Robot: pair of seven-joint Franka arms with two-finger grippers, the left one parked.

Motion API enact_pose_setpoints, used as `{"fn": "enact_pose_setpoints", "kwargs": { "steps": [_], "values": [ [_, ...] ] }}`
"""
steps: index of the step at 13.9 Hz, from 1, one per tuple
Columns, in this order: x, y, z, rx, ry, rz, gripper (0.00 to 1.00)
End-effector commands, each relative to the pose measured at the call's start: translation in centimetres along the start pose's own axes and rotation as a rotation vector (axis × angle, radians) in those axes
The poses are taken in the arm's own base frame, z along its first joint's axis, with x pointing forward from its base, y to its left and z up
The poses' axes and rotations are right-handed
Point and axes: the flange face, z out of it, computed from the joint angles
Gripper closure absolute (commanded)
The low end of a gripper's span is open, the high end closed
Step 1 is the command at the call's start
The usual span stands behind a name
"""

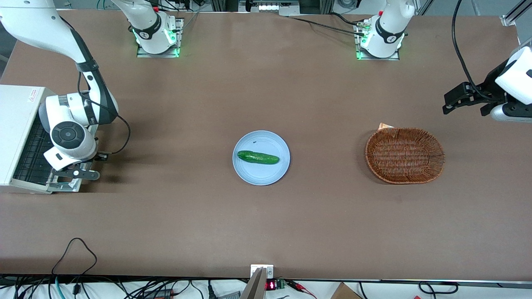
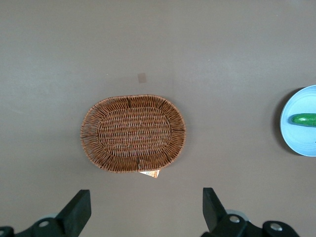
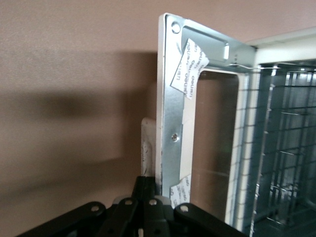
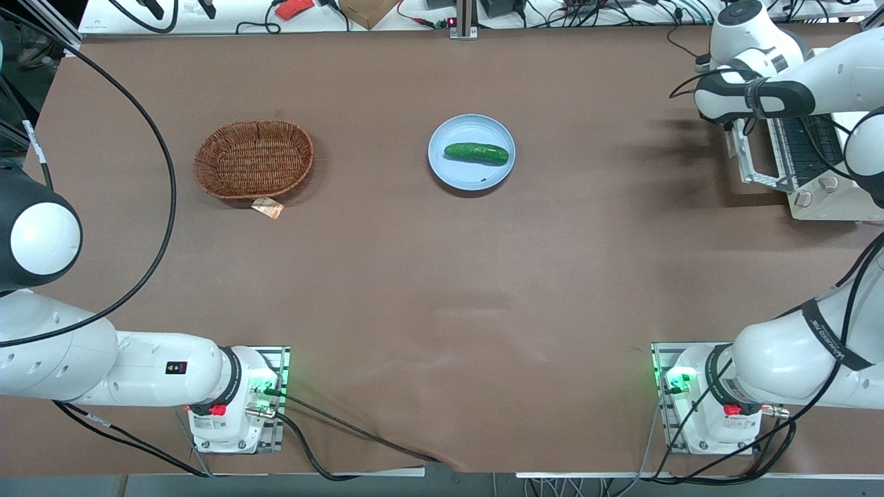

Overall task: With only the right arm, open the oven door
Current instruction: 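Hook the right gripper on the door handle and pull it down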

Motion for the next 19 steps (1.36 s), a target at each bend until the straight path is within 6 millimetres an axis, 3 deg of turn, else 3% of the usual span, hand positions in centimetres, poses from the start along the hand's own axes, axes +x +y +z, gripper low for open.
{"fn": "enact_pose_setpoints", "kwargs": {
  "steps": [1,11,16,19],
  "values": [
    [-0.4,2.9,3.5,-0.034,-0.031,0.012,1.00],
    [-0.5,0.5,6.7,-0.003,-0.037,-0.020,1.00],
    [-0.3,0.0,6.5,0.006,-0.019,0.023,1.00],
    [0.0,-2.4,5.1,0.035,0.013,0.031,1.00]
  ]
}}
